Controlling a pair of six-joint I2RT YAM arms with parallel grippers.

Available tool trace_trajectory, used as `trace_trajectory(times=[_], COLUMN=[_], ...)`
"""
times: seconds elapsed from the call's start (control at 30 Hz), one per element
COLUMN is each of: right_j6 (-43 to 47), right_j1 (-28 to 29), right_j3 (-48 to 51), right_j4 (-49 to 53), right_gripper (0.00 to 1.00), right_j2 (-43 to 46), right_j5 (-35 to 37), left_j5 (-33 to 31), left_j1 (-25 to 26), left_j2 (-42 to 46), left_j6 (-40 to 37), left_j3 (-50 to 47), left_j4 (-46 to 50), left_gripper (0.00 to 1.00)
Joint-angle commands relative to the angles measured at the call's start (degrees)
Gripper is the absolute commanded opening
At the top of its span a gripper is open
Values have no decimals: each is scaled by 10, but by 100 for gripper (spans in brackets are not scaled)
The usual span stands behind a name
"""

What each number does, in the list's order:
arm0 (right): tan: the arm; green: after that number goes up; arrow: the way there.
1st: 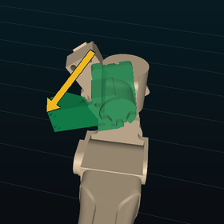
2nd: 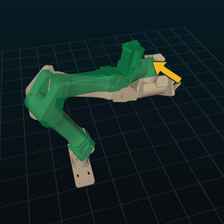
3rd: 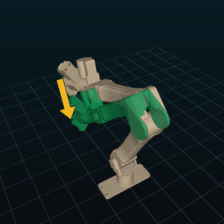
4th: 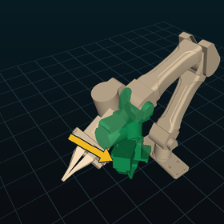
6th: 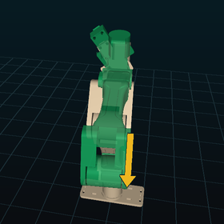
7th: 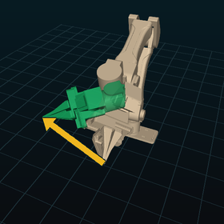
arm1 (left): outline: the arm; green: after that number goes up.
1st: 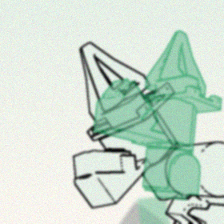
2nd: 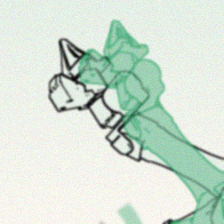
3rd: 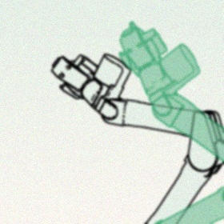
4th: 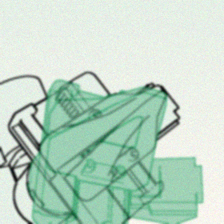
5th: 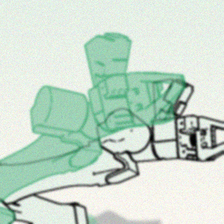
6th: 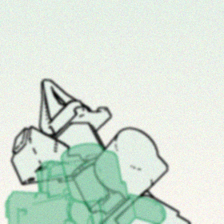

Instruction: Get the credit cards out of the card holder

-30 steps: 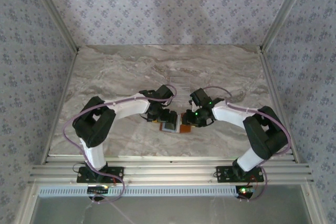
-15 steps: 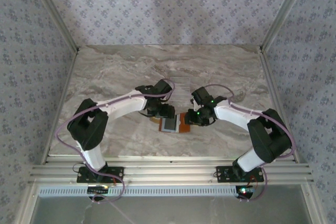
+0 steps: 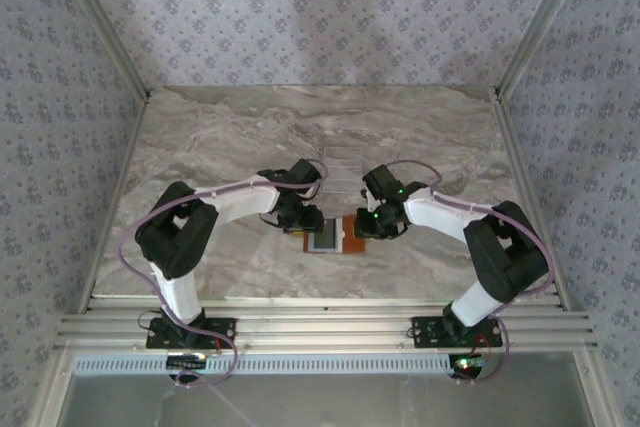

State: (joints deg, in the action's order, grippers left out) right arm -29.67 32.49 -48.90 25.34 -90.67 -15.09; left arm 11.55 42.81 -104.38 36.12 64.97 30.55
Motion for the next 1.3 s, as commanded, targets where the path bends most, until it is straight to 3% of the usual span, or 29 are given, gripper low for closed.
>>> trace_trajectory(times=[0.0, 0.4, 0.73, 0.97, 1.27], right_j6=[16, 12, -15, -34, -88], right_j1=[-4, 23, 31, 30, 17], right_j3=[-10, -26, -83, -92, -50], right_j4=[25, 79, 157, 108, -41], right_gripper=[19, 39, 41, 32, 19], right_j2=[-18, -29, 74, 88, 21], right_j5=[47, 146, 167, 56, -79], left_j5=[-6, -4, -17, -10, 30], left_j1=[-1, -2, -2, -3, 1], left_j2=[-11, -1, 54, 74, 38], left_j6=[1, -5, 0, 12, 28], left_j3=[-18, -20, -5, 19, 19], left_j4=[1, -2, 15, 29, -4], left_gripper=[41, 39, 44, 42, 31])
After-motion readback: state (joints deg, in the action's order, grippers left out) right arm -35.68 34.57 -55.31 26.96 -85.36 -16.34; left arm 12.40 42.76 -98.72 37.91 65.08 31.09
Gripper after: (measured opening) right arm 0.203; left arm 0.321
